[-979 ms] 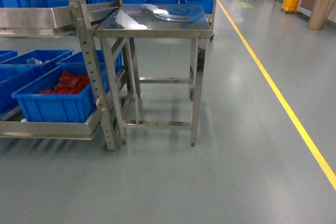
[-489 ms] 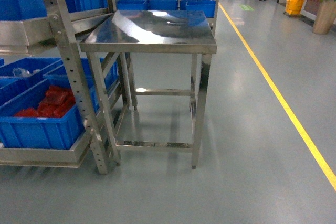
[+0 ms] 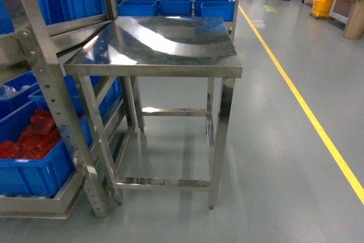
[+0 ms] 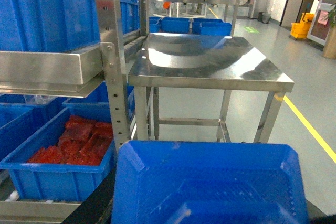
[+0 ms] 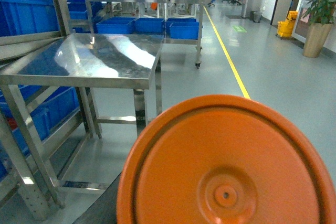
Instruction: Sort blue parts and orange caps into right shelf containers
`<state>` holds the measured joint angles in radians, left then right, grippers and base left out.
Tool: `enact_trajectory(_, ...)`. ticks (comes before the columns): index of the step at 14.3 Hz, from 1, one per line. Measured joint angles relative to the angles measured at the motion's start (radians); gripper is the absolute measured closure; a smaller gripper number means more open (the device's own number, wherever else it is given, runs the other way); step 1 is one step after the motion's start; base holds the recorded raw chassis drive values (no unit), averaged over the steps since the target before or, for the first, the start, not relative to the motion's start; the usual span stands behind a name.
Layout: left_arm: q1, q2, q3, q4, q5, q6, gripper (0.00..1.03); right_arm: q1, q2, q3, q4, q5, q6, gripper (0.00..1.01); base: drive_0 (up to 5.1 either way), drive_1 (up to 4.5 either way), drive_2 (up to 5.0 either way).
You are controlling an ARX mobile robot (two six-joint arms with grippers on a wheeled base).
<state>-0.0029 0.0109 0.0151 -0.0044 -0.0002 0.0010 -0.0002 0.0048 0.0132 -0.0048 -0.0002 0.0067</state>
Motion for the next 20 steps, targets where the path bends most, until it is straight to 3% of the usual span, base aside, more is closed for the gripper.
enact_trajectory(4,0.0,0.0,0.0,-0.006,-0.001,0.0,0.59,0.0,0.0,0.0,-0.006,0.0,0.0,0.57,0.0,2.17,-2.1)
enact_trajectory(20,0.002,0.0,0.0,-0.003,0.0,0.0,0.59,0.0,0.0,0.0,-0.001,0.002,0.0,0.57,-4.9,2.43,2.7)
